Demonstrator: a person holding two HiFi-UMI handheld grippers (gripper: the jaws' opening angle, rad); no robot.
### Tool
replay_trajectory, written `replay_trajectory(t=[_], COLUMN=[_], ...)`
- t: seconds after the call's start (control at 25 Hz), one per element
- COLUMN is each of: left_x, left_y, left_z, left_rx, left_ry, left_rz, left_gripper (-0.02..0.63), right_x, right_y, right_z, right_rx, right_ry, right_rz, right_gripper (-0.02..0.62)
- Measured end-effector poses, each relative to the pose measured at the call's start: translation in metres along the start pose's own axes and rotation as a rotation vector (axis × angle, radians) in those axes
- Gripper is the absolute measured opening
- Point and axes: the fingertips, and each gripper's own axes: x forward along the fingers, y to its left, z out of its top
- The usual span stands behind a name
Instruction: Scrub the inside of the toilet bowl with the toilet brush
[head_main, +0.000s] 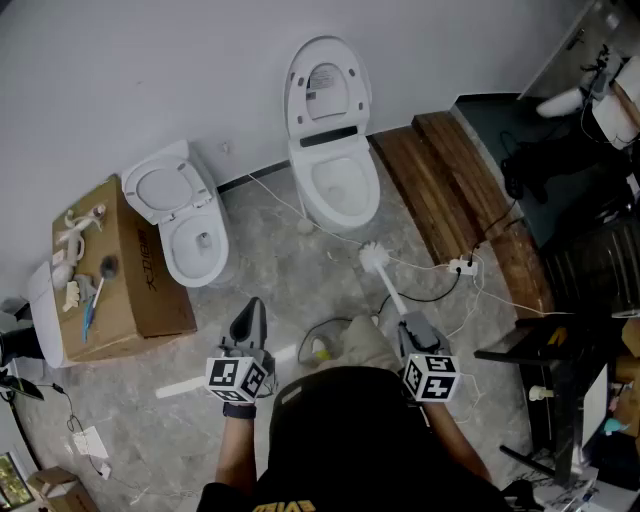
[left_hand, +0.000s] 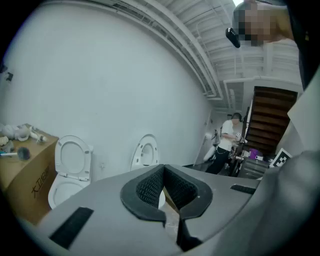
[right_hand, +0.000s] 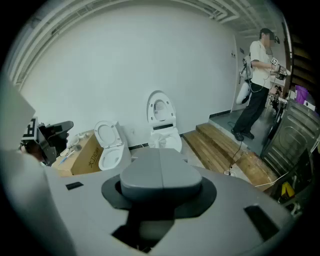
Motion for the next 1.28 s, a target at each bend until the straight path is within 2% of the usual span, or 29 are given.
replay_trajectory(t=[0.28,0.44,0.6,0.84,1.08,1.28], left_x=[0.006,0.035,0.077,0.192,0.308,0.369], left_y=[0.028,0.017,0.010,0.007,0.013,0.021], left_z=[0.001,-0.007,-0.014,-0.029,-0.030,-0.044], left_rx=[0.042,0.035,0.093,0.170,0.177,0.199], left_ry=[0.031,0.053,0.114,0.220,0.272,0.320], left_rz=[0.028,0.028,0.026,0.052,0.147,0.188], left_gripper=[0.017,0.017,0.017,0.017,0.017,0.017], right_x=[-0.005,0.005,0.039,0.141,0.269,0.364], right_y=[0.002,-0.018,-0.033,-0.090,-0.156,-0.184], right_z=[0.025,0.043,0.071,0.124,0.162,0.162], right_rx=[-0.093,-0.143,-0.219,-0.369,-0.378,-0.441], right_ry=[-0.001,0.011,0.011,0.050,0.147,0.289], right_rz=[-0.033,-0.051,-0.033,0.054,0.206,0.313], right_gripper=[0.161,0.161,0.161,0.160,0.160,0.155])
